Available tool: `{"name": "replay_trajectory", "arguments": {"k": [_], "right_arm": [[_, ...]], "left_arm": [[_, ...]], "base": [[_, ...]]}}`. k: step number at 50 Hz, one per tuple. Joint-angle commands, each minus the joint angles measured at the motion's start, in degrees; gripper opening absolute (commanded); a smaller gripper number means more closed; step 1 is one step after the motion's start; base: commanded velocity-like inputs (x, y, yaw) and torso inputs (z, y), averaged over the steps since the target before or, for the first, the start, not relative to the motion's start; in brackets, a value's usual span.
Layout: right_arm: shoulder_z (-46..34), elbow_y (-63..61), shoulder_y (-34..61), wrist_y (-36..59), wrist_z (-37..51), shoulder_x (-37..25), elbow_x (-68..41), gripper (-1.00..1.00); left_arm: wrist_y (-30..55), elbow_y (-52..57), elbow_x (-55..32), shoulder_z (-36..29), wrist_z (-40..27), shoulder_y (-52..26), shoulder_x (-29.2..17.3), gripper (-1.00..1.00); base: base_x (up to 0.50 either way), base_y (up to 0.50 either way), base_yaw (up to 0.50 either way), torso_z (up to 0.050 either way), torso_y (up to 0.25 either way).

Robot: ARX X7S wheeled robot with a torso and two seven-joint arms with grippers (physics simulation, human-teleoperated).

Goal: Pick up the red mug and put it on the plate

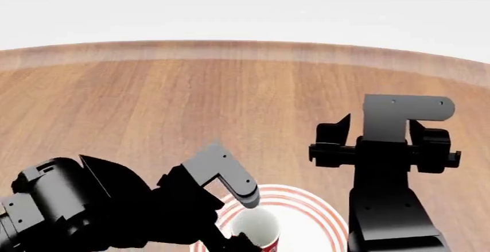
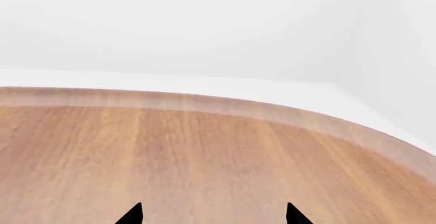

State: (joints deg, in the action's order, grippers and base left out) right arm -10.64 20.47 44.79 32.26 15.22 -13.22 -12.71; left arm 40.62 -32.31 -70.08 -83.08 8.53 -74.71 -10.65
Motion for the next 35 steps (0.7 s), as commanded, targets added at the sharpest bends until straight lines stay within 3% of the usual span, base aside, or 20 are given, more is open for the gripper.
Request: {"name": "replay_trajectory", "arguments": {"k": [1, 6, 12, 18, 29, 35], "right_arm": [[-0.34, 0.23, 0.13, -0.13, 0.04, 0.0, -0.1, 1.0], [-0.43, -0.06, 0.15, -0.02, 0.09, -0.05, -0.2, 1.0], [-0.42, -0.33, 0.05, -0.11, 0.05, 0.05, -0.52, 1.0], [-0.41, -2.03, -0.17, 0.66, 0.17, -0.17, -0.88, 1.0], [0.12, -3.88, -0.89, 0.05, 0.08, -0.32, -1.72, 1.0], [0.16, -14.59, -6.09, -7.67, -0.1, -1.19, -1.3, 1.0]], "left_arm": [[3.94, 24.49, -7.52, 6.99, -13.14, -4.24, -12.66, 1.0], [-8.23, 31.0, -4.29, 14.0, -18.19, -1.52, -18.64, 1.0], [-21.07, 36.68, 9.72, 17.51, -37.76, 5.38, -23.32, 1.0], [-29.7, 39.9, 19.58, 19.22, -51.17, 12.38, -26.28, 1.0], [-35.02, 37.6, 21.07, 19.86, -52.29, 17.7, -26.48, 1.0], [-35.38, 36.59, 21.17, 19.86, -51.71, 17.89, -26.02, 1.0]], "base": [[0.0, 0.0, 0.0, 0.0, 0.0], [0.0, 0.0, 0.0, 0.0, 0.0], [0.0, 0.0, 0.0, 0.0, 0.0], [0.0, 0.0, 0.0, 0.0, 0.0], [0.0, 0.0, 0.0, 0.0, 0.0], [0.0, 0.0, 0.0, 0.0, 0.0]]}}
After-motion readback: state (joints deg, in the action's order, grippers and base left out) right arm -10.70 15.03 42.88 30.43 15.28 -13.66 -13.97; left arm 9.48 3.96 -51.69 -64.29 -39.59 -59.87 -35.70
